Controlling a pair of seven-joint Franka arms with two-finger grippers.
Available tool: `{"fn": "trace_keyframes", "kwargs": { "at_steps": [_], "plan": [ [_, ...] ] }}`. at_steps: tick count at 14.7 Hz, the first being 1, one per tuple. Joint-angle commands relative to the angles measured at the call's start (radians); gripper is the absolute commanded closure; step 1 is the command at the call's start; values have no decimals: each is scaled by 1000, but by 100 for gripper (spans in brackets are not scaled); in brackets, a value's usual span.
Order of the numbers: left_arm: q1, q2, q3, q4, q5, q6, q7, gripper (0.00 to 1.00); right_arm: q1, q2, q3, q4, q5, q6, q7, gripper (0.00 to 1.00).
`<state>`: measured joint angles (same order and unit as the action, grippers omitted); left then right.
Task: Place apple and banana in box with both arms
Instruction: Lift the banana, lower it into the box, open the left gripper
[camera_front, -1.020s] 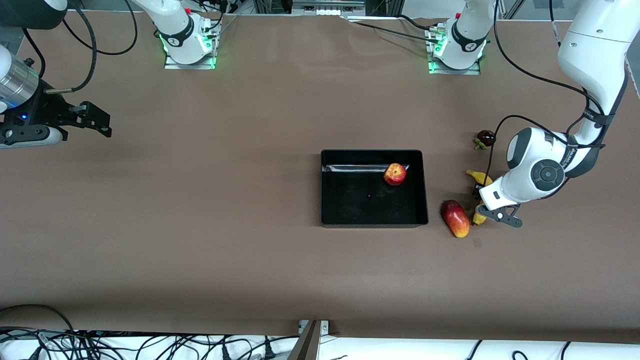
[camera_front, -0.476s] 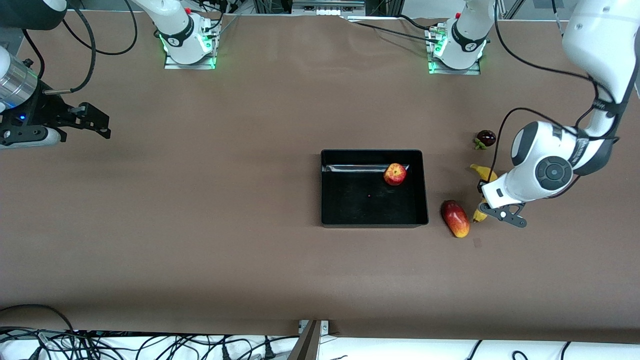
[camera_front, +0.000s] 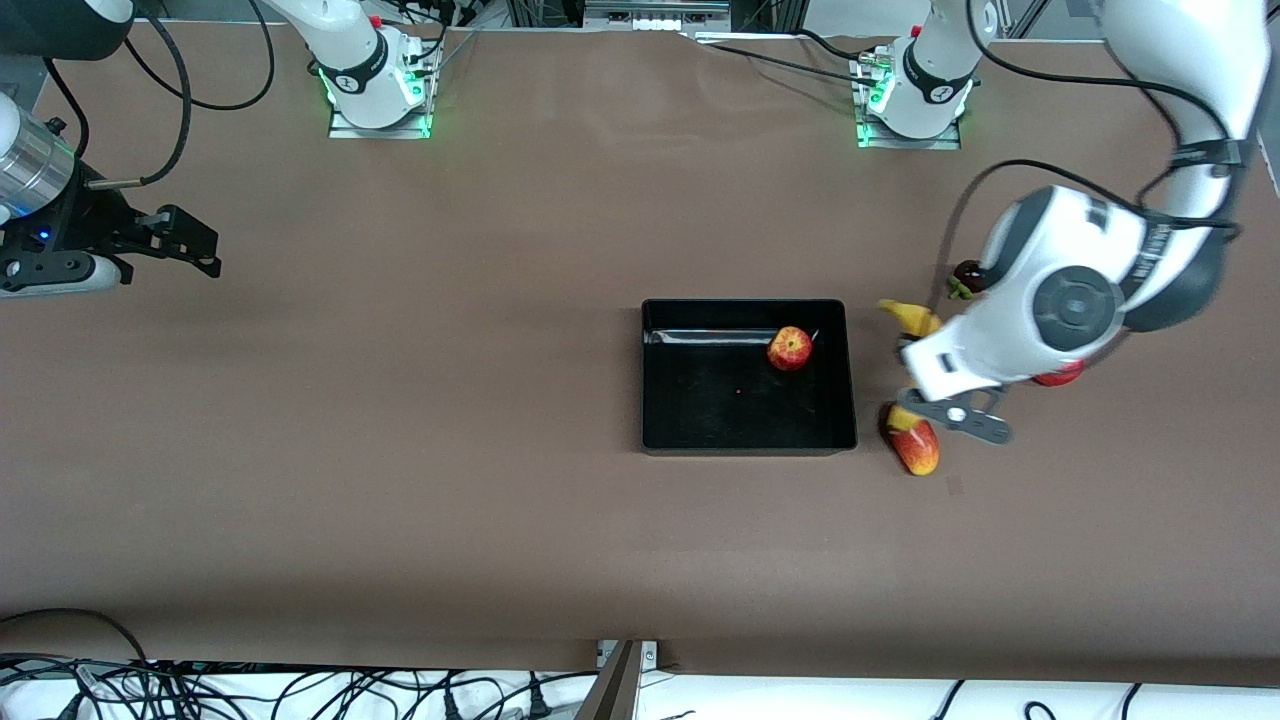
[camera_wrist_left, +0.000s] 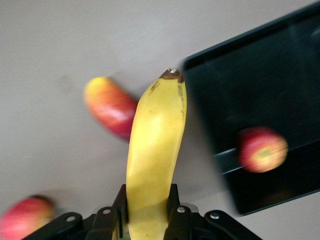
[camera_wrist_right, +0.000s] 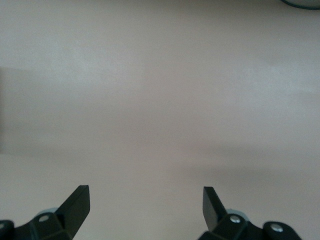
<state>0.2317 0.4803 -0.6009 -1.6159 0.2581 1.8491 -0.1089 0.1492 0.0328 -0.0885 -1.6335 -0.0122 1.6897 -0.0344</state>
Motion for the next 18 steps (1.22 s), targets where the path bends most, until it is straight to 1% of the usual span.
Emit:
{"fn": "trace_keyframes", "kwargs": {
  "at_steps": [1,4,6,8,9,11,14,15,16,17,18],
  "plan": [
    [-119,116,3,114,-22,-19,-213,100,-13,7,9,17,0,-1,-1,0],
    [-270,216,12,189,-10,11,-430,100,-13,7,9,17,0,2,-1,0],
    [-319,250,24,189,-7,95,-527,100,-13,7,10,17,0,2,-1,0],
    [-334,291,27,179,-5,188,-546,100,-13,7,10,17,1,2,-1,0],
    [-350,310,30,179,-3,197,-554,100,-13,7,10,17,0,2,-1,0],
    [-402,319,73,177,21,199,-563,100,-14,7,10,17,0,2,-1,0],
    [-483,340,150,179,24,208,-563,100,-16,7,9,15,0,1,-1,0],
    [-495,346,173,177,24,225,-563,100,-16,7,9,15,0,1,-1,0],
    [-502,357,179,177,24,237,-563,100,-16,7,9,15,0,1,-1,0],
    [-502,366,181,177,24,246,-563,99,-16,7,9,15,0,1,-1,0],
    [-500,373,182,177,23,255,-565,87,-16,7,9,15,0,1,-1,0]
  ]
}}
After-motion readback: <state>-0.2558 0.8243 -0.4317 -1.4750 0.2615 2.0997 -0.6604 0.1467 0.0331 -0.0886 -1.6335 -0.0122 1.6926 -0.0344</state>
